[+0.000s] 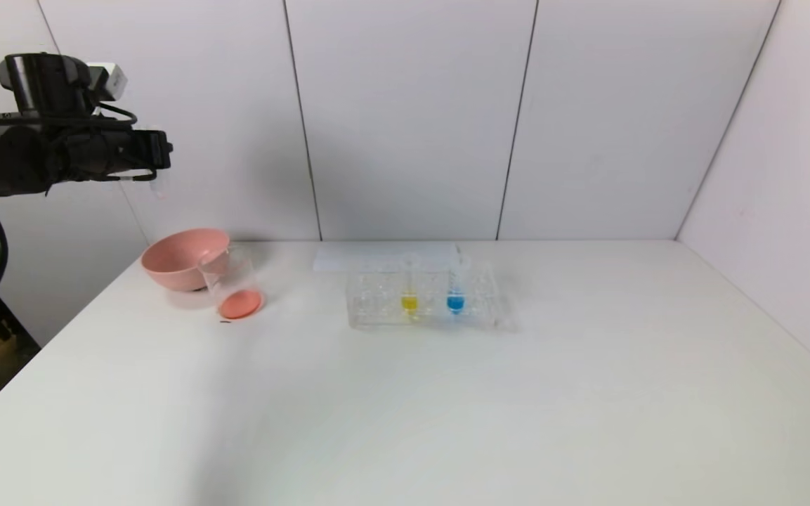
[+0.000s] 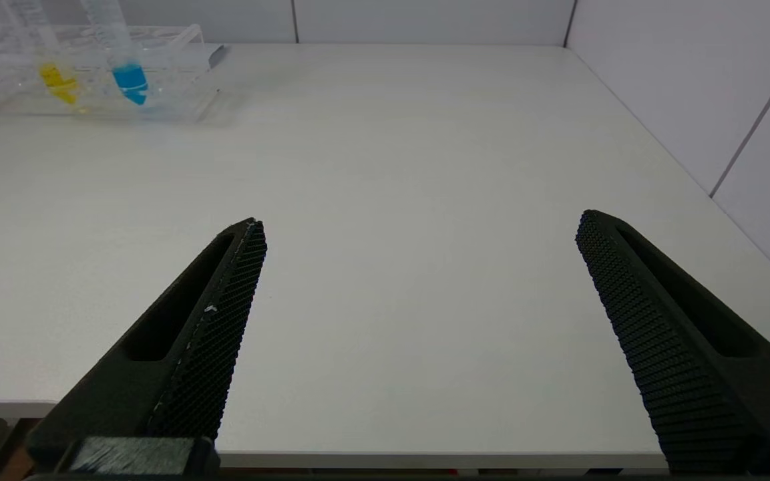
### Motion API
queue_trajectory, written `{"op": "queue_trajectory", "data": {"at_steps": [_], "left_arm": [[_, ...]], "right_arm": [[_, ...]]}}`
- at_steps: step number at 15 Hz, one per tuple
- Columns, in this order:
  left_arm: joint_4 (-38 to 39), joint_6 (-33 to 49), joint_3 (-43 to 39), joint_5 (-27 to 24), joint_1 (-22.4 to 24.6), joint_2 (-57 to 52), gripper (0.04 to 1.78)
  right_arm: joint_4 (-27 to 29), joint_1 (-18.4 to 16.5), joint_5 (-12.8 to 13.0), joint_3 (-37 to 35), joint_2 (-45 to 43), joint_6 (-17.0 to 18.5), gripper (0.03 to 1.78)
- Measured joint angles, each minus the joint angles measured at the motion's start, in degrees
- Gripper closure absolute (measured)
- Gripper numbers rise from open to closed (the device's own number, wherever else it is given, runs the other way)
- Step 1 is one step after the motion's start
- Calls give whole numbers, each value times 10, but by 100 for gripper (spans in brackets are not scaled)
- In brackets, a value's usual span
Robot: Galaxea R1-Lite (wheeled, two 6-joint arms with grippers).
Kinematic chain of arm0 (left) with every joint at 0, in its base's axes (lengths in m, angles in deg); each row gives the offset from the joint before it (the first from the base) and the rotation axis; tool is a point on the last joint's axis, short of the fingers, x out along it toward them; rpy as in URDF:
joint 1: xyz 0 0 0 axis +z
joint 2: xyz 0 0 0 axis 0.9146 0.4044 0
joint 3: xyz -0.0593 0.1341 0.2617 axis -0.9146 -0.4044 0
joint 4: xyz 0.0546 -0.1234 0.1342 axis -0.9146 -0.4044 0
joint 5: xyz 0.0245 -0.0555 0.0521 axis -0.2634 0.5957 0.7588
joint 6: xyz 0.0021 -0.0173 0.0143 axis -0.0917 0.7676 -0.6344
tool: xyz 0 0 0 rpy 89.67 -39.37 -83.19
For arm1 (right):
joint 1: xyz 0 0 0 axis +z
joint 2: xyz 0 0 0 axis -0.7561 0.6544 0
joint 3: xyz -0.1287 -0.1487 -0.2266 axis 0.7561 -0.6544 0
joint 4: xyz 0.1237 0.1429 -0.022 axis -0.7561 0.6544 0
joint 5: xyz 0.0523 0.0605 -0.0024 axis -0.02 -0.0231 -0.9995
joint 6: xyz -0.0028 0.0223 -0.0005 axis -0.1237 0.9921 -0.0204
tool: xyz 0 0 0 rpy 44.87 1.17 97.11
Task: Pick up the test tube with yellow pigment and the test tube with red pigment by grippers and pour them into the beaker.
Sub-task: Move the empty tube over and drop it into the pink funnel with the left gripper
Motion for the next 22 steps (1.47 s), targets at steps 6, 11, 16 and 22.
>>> {"op": "queue_trajectory", "data": {"at_steps": [6, 11, 16, 22], "left_arm": [[27, 14, -28, 1, 17, 47, 137], [28, 17, -25, -5, 33, 93, 137], [28, 42, -27, -23, 38, 121, 137], [43, 42, -14, -34, 54, 147, 137]], "right_arm": [[0, 0, 0, 0, 0, 0, 11], [0, 0, 0, 0, 0, 0, 11], [0, 0, 0, 0, 0, 0, 11], [0, 0, 0, 0, 0, 0, 11]]}}
